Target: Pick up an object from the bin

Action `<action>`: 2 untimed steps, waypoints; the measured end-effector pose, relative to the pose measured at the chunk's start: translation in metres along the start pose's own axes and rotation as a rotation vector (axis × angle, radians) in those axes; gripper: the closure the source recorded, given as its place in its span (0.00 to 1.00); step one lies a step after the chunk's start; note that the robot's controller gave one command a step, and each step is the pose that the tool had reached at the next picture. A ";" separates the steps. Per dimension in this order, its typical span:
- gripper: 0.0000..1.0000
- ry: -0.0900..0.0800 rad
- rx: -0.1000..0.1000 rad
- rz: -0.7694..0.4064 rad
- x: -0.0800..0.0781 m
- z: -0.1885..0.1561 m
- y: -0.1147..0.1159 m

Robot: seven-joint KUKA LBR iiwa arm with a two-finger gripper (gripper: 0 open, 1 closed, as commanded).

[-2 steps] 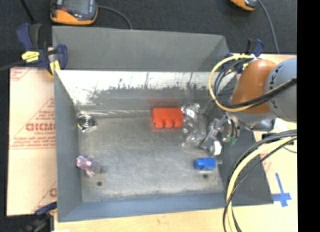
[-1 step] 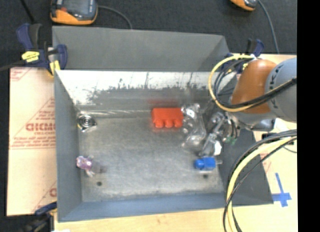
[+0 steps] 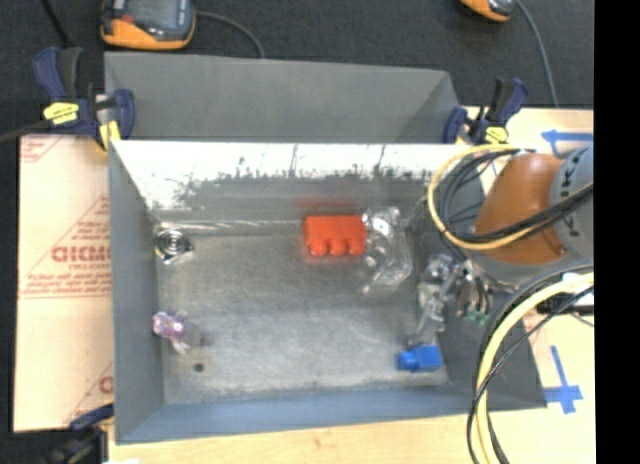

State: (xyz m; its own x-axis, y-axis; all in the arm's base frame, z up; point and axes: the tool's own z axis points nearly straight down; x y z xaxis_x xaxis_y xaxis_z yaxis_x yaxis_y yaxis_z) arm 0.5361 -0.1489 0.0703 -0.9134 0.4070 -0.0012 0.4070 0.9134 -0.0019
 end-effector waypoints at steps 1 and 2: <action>0.00 -0.006 -0.004 -0.448 0.035 -0.043 0.104; 0.00 -0.014 -0.001 -0.690 0.072 -0.005 0.023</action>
Offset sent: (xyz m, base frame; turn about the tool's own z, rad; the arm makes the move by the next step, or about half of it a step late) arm 0.0087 0.1085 0.0414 -0.4469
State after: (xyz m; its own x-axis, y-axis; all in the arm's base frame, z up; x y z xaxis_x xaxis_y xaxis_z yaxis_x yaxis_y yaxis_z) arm 0.4801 -0.0990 0.0753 -0.9635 -0.2675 -0.0133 -0.2674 0.9636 -0.0056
